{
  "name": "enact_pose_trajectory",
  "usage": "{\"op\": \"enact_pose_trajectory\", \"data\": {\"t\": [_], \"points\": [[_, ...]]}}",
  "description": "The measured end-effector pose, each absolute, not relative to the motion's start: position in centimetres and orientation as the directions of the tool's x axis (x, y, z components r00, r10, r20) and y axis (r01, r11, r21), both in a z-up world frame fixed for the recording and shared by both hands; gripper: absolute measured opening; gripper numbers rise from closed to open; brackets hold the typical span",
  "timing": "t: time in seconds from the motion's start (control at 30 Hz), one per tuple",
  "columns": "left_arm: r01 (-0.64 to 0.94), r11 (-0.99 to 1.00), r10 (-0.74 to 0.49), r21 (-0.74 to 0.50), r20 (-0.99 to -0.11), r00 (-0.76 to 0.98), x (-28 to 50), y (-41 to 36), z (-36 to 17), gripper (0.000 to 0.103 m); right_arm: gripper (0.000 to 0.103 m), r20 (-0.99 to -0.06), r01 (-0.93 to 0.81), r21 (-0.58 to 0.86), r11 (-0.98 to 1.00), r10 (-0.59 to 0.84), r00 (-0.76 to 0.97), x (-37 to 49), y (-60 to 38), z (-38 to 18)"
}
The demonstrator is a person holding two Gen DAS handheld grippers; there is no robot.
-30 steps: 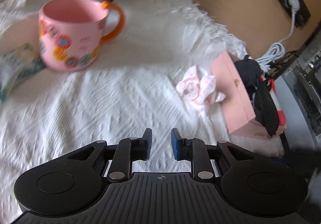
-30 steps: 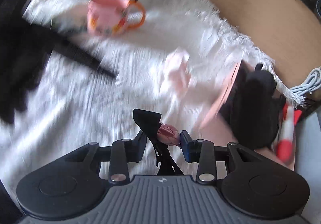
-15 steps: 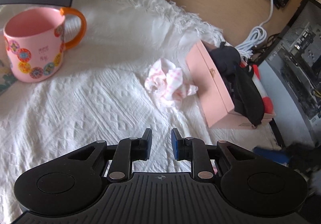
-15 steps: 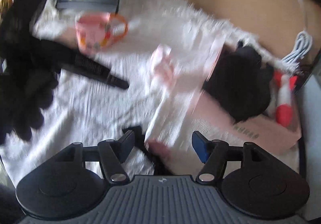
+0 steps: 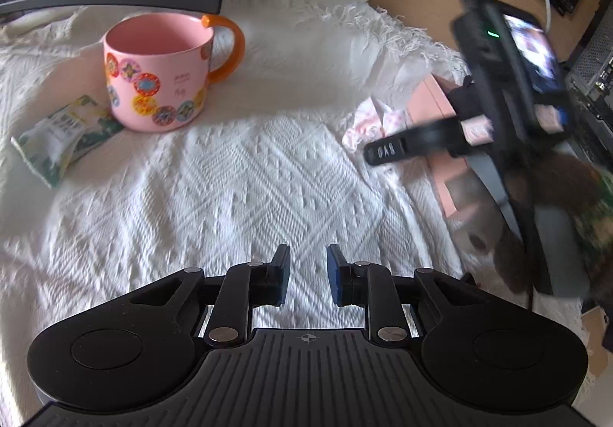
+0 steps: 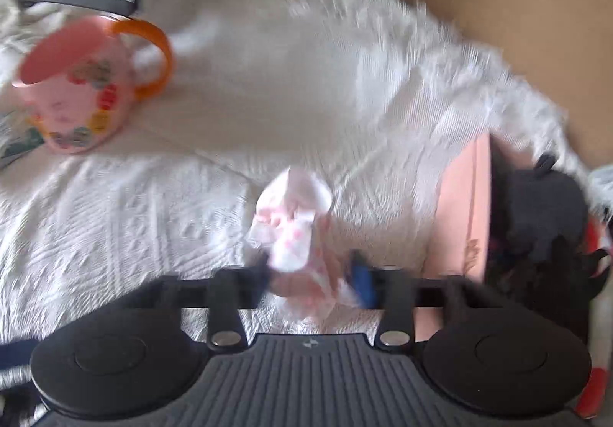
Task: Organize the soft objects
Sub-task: 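Grasp the pink-patterned white cloth with the right gripper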
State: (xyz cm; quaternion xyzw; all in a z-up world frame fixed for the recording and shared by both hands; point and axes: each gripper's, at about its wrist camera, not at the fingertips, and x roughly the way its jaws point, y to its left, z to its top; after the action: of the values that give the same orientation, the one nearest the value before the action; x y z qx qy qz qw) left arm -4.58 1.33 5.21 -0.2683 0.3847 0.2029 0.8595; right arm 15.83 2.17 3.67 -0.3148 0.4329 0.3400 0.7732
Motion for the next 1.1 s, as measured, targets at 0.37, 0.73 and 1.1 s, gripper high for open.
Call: {"op": "enact_pose_trajectory", "data": {"t": [0.37, 0.73, 1.1], "points": [[-0.302, 0.893, -0.049, -0.334, -0.739, 0.672, -4.3, -2.8, 4.2, 0.023, 0.014, -0.753, -0.76, -0.111, 0.64, 0.444, 0.485, 9.0, -13.6, 13.2], [-0.004, 0.965, -0.184, -0.261, -0.69, 0.7, -1.0, -8.6, 6.7, 0.027, 0.014, -0.781, -0.466, -0.218, 0.858, 0.133, 0.61, 8.9, -27.3, 4.3], [0.011, 0.946, -0.254, -0.323, -0.723, 0.643, 4.2, -7.0, 4.2, 0.026, 0.054, -0.715, -0.42, -0.212, 0.882, 0.153, 0.682, 7.1, -28.9, 3.3]]}}
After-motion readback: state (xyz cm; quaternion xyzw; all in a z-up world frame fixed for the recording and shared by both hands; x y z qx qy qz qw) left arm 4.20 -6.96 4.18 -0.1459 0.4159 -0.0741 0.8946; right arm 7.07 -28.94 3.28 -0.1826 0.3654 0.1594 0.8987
